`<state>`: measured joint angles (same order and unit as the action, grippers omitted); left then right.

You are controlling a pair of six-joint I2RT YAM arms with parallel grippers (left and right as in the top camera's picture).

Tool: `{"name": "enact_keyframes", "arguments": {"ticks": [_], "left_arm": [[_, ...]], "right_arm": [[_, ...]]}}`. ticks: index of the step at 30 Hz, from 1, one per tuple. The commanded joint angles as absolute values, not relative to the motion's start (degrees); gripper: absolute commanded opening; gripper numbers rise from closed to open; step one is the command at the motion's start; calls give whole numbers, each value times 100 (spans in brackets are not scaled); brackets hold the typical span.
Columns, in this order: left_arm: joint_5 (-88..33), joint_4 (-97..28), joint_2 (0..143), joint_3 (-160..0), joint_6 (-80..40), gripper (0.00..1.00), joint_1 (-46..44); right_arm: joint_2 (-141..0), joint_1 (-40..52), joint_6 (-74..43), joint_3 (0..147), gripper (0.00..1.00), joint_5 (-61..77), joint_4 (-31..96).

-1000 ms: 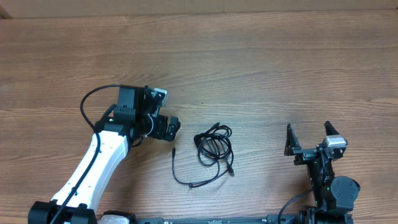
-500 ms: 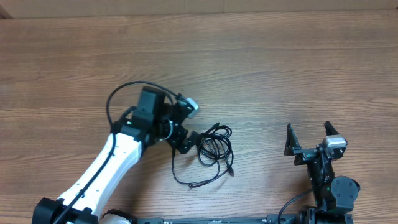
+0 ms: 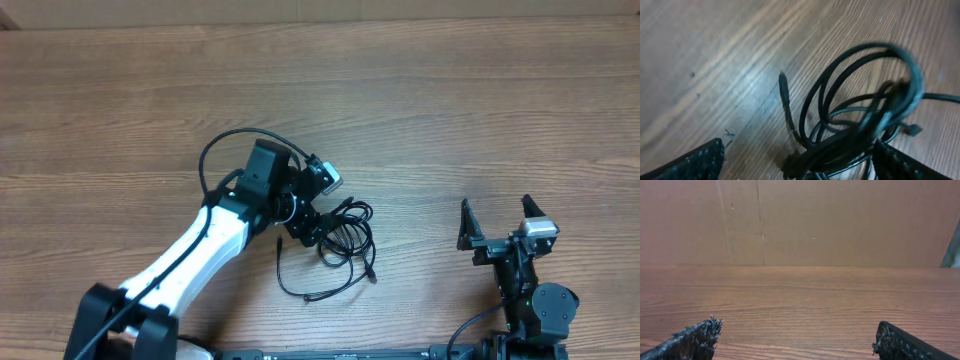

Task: Untangle cables
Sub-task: 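Lower the left gripper onto the cable bundle and close on the loops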

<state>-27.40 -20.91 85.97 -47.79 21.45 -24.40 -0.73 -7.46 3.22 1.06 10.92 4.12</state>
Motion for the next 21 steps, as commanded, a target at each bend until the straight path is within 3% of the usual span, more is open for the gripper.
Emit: {"name": "enact_keyframes", "arguments": {"ticks": [1,7,11,21], "left_arm": [[-2681,-2016,8838,-4890,2233,90,-2491],[-2683,-1962,8838,-4890,2231,82,-2491],[-2683,-1929,8838,-4890,2231,64,-2491],[-2685,-1894,8838,-4890,2231,35,-2491]], "right_arm": [[-16,-757,301,47,100,1028,388],[-16,-757,298,47,100,1028,390],[-16,-757,301,47,100,1028,390],[-16,-757,301,47,100,1028,388]]}}
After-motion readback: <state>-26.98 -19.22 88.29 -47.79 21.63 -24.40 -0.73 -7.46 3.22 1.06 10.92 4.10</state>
